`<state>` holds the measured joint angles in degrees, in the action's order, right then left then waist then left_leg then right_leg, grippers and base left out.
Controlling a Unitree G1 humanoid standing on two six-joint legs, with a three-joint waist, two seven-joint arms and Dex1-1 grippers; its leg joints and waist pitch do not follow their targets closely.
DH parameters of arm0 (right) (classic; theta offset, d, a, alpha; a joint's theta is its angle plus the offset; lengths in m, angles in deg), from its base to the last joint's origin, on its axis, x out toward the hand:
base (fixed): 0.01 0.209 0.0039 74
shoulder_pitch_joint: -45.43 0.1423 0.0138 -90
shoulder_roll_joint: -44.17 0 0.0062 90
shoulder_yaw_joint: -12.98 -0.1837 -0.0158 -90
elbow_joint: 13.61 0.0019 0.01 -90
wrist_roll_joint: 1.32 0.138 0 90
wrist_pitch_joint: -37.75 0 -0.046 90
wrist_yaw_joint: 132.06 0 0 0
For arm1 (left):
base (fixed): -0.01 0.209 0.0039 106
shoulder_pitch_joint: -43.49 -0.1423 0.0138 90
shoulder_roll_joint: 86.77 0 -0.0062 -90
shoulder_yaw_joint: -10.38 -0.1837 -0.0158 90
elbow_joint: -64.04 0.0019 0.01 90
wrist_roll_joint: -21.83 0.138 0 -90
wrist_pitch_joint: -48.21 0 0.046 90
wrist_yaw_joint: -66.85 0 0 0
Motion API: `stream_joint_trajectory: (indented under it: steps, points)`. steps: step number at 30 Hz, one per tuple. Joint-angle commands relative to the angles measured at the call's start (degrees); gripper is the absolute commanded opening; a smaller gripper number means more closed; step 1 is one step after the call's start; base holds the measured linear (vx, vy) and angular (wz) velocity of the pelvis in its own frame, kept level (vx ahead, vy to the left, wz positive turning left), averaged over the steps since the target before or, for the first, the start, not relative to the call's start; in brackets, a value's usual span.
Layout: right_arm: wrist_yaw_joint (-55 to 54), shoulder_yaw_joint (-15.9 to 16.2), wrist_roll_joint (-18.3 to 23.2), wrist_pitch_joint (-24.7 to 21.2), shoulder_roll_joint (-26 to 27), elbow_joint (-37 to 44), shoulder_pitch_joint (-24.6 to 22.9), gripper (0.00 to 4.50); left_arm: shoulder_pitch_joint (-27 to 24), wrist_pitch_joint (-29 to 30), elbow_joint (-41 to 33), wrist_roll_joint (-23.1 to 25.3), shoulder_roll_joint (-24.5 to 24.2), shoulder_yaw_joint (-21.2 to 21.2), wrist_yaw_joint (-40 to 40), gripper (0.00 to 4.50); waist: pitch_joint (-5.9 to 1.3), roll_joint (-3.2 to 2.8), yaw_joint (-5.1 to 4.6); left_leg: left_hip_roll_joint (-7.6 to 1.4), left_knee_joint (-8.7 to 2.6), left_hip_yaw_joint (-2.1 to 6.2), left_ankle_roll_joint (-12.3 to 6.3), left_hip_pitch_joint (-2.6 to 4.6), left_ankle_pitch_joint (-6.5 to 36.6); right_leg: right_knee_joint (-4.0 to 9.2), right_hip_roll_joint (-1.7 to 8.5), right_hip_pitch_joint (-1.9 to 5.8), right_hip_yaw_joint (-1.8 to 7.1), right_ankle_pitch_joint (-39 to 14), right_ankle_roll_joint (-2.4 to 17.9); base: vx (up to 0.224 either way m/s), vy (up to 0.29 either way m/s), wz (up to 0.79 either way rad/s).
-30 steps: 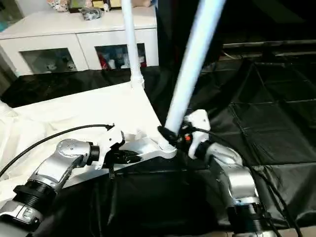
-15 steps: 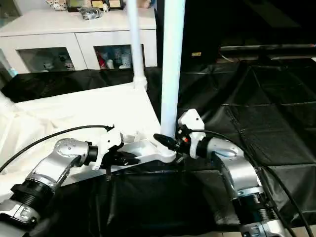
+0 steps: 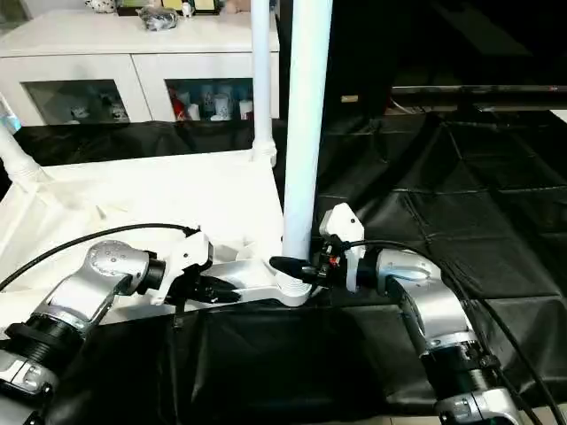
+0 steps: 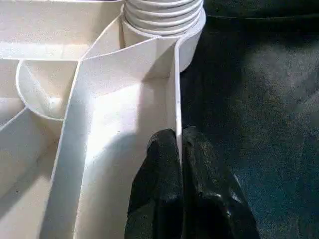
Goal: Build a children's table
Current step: Insert table leg to table base
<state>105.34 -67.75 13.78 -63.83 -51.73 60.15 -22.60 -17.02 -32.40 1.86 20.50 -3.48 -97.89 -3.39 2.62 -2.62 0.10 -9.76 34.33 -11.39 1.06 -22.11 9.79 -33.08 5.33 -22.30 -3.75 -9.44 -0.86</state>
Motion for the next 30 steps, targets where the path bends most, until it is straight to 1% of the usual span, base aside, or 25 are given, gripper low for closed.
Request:
stream_joint_trajectory:
  steps: [1,3,5,7,8,9,10,11,12,13,14,15,16,17,18,19,20,21,22,23,24,25,26,27,30]
  points:
    - [-6.4,1.97,-5.65,-1.18,0.88,-5.81,-0.63,1.88,3.17,0.79,-2.34,-1.33,1.72,1.34,1.07,0.0,-2.53,0.18,-0.42,-3.33,-5.27,2.73,2.97,2.13,31.96,5.28,3.56,-0.01,1.99,-33.72,9.17,0.0,0.0,0.0]
    - [-10.85,0.89,-6.63,-1.55,2.37,-7.64,0.07,1.88,3.65,1.66,-2.02,-1.38,2.44,2.2,3.2,0.0,-2.38,0.18,-1.1,-3.1,-5.25,3.18,3.65,2.05,33.71,5.74,3.61,0.0,1.45,-37.38,7.43,0.0,0.0,0.0]
    - [-16.36,-0.51,-7.27,-2.5,4.49,-9.22,0.73,1.88,4.32,3.69,-2.06,-0.96,3.31,2.78,6.18,0.0,-2.34,0.23,-1.59,-2.99,-5.19,3.44,3.68,2.07,34.92,6.07,3.58,0.04,1.08,-38.68,6.32,0.0,0.0,0.0]
    - [-22.08,-1.68,-7.73,-3.7,6.94,-10.58,1.36,1.88,5.34,7.67,-2.54,0.46,4.57,3.19,10.87,0.0,-2.22,0.17,-2.1,-2.87,-5.03,3.45,3.72,2.29,36.12,6.4,3.5,-0.41,0.88,-40.2,5.57,0.0,0.0,0.0]
    - [-24.33,-2.14,-7.8,-4.29,8.01,-11.19,1.65,1.88,5.89,9.89,-2.77,1.09,5.36,3.57,13.41,0.0,-2.06,-0.11,-2.28,-2.75,-4.84,3.53,3.95,2.64,37.13,6.81,3.38,-0.7,0.5,-41.45,5.04,0.0,0.0,0.0]
    - [-27.36,-2.72,-7.89,-4.85,9.55,-12.63,2.42,1.88,6.87,13.39,-2.8,1.35,6.98,4.65,17.28,0.0,-1.99,-0.15,-2.56,-2.49,-4.41,3.7,3.87,3.22,38.18,7.48,3.19,-0.85,-0.5,-42.44,4.15,-0.068,0.013,-0.1]
    - [-27.92,-2.82,-7.91,-4.92,9.83,-12.93,2.58,1.88,7.04,14.03,-2.82,1.38,7.27,4.85,17.99,0.0,-1.77,-0.68,-2.91,-2.67,-4.73,3.97,3.82,3.64,40.33,7.86,2.81,-0.44,-1.68,-41.02,3.65,-0.054,0.011,-0.06]
    - [-29.64,-3.23,-7.96,-5.15,10.61,-14.04,3.19,1.88,7.39,15.4,-2.88,1.49,8.01,5.19,19.4,0.0,-1.61,-1.05,-3.03,-2.99,-5.27,4.23,3.92,3.54,42.31,7.82,2.48,0.06,-2.26,-39.29,3.43,0.0,0.0,0.0]
    - [-35.06,-4.6,-7.94,-6.0,13.15,-17.77,5.31,1.88,8.49,19.38,-3.06,2.0,10.31,6.06,23.74,0.0,-1.11,-2.13,-3.06,-4.3,-7.87,4.79,5.22,1.95,47.35,4.97,2.07,2.17,-2.42,-32.74,4.52,0.0,0.0,0.0]
    - [-37.75,-5.37,-7.77,-6.46,14.49,-19.88,6.54,1.88,8.97,20.92,-3.18,2.42,11.37,6.22,25.64,0.0,-1.1,-2.84,-2.06,-5.87,-12.44,4.21,6.95,-0.83,52.95,-2.8,0.63,5.56,-2.64,-20.12,6.45,0.0,0.0,0.0]
    - [-40.31,-5.61,-8.0,-6.64,15.83,-22.46,8.17,1.88,9.48,21.91,-3.06,3.11,12.82,6.18,27.91,0.0,-0.72,-3.13,-0.39,-6.29,-14.76,2.81,7.54,-2.99,55.77,-6.93,0.01,6.57,-2.71,-14.19,6.6,-0.089,-0.013,0.07]
    - [-40.31,-5.61,-8.0,-6.64,15.83,-22.46,8.17,1.88,9.48,21.91,-3.06,3.11,12.82,6.18,27.91,0.0,-1.14,-2.0,0.89,-6.35,-14.7,1.87,5.47,-2.4,53.31,-7.28,-0.06,5.82,-1.28,-11.24,5.34,0.005,-0.094,0.14]
    - [-43.16,-5.79,-8.6,-6.64,17.76,-25.83,10.59,1.88,10.21,22.36,-2.4,3.78,14.94,5.8,31.01,0.0,-1.76,1.19,-0.29,-1.32,1.0,2.89,5.06,6.45,32.43,6.49,8.43,-3.98,3.06,-48.96,6.36,0.005,-0.094,0.14]
    - [-43.16,-5.79,-8.6,-6.64,17.76,-25.83,10.59,1.88,10.21,22.36,-2.4,3.78,14.94,5.8,31.01,0.0,-1.82,2.69,-0.46,0.34,5.61,2.83,2.4,5.43,20.12,9.08,9.41,-4.05,3.13,-58.87,4.64,0.049,-0.102,-0.22]
    - [-44.73,-6.16,-8.91,-6.83,18.93,-27.49,11.96,1.88,10.57,22.78,-1.96,3.99,16.01,5.51,32.74,0.0,-2.62,1.13,0.65,-0.16,2.61,5.62,1.01,-2.77,6.04,4.56,9.83,4.52,4.32,-51.68,4.52,0.065,-0.017,-0.39]
    - [-45.19,-6.37,-8.9,-7.02,19.33,-27.81,12.23,1.88,10.5,23.13,-2.13,4.09,16.17,5.4,33.11,0.0,-2.75,0.33,1.19,-1.4,-0.53,5.86,1.74,-3.13,5.23,3.53,7.92,4.75,3.36,-42.04,5.65,0.065,-0.017,-0.39]
    - [-45.5,-6.44,-8.96,-7.07,19.58,-27.98,12.4,1.88,10.43,23.37,-2.23,4.17,16.24,5.36,33.43,0.0,-2.96,0.08,0.87,-2.35,-2.27,4.9,1.34,0.2,5.46,2.46,3.3,1.45,1.27,-21.52,9.63,0.067,-0.013,0.04]
    - [-45.4,-6.34,-9.03,-7.02,19.72,-28.06,12.5,1.88,10.39,23.42,-2.26,4.35,16.25,5.29,33.68,0.0,-4.15,-0.87,0.4,-2.8,-2.31,4.61,-0.07,1.49,4.63,0.85,2.84,1.71,1.34,-7.5,14.16,0.001,-0.037,0.21]
    - [-45.49,-6.18,-9.38,-6.87,19.86,-28.43,12.66,1.88,10.32,23.74,-2.44,4.44,16.26,5.29,33.99,0.0,-3.89,-1.18,0.19,-2.9,-2.56,4.46,-0.78,0.95,4.83,0.64,2.8,1.87,1.45,-3.62,16.03,0.001,-0.037,0.21]
    - [-45.5,-6.07,-9.62,-6.72,19.97,-28.73,12.78,1.88,10.28,23.92,-2.52,4.55,16.24,5.29,34.24,0.0,-3.68,-0.61,-0.22,-2.54,-3.0,4.04,-1.76,-0.34,6.7,0.76,2.83,3.13,1.13,-2.13,17.04,0.0,0.0,0.0]
    - [-45.52,-6.0,-9.84,-6.53,20.09,-29.11,12.94,1.88,10.27,24.12,-2.59,4.69,16.23,5.29,34.54,0.0,-3.27,-0.4,-0.05,-2.34,-3.3,3.51,-1.66,0.19,12.14,1.9,2.99,2.82,1.04,-8.99,16.35,0.0,0.0,0.0]
    - [-45.59,-5.99,-9.98,-6.39,20.18,-29.42,13.06,1.88,10.26,24.3,-2.66,4.79,16.25,5.29,34.77,0.0,-3.15,-0.35,-0.04,-2.29,-3.31,3.36,-1.28,0.49,14.39,2.26,3.16,2.7,1.11,-12.91,15.93,0.0,0.0,0.0]
    - [-45.66,-5.96,-10.08,-6.35,20.28,-29.67,13.15,1.88,10.21,24.4,-2.66,4.83,16.15,5.38,34.96,0.0,-3.02,-0.33,0.01,-2.3,-3.44,3.27,-0.51,0.73,16.7,2.96,3.37,2.57,1.19,-19.06,14.56,0.0,0.0,0.0]
    - [-45.64,-5.93,-10.18,-6.06,20.38,-30.47,13.58,1.88,10.25,24.38,-2.45,4.88,15.89,5.53,35.35,0.0,-2.93,-0.46,-0.06,-2.51,-3.8,3.49,0.13,0.54,17.23,3.2,3.44,2.6,1.18,-22.05,13.06,0.0,0.0,0.0]
    - [-45.59,-6.14,-10.48,-5.75,20.53,-31.12,14.0,1.88,10.33,24.55,-2.4,4.83,15.76,5.63,35.66,0.0,-2.87,-0.57,-0.4,-2.75,-4.28,3.72,1.2,0.76,19.23,3.54,3.32,2.29,1.17,-23.16,11.81,0.0,0.0,0.0]
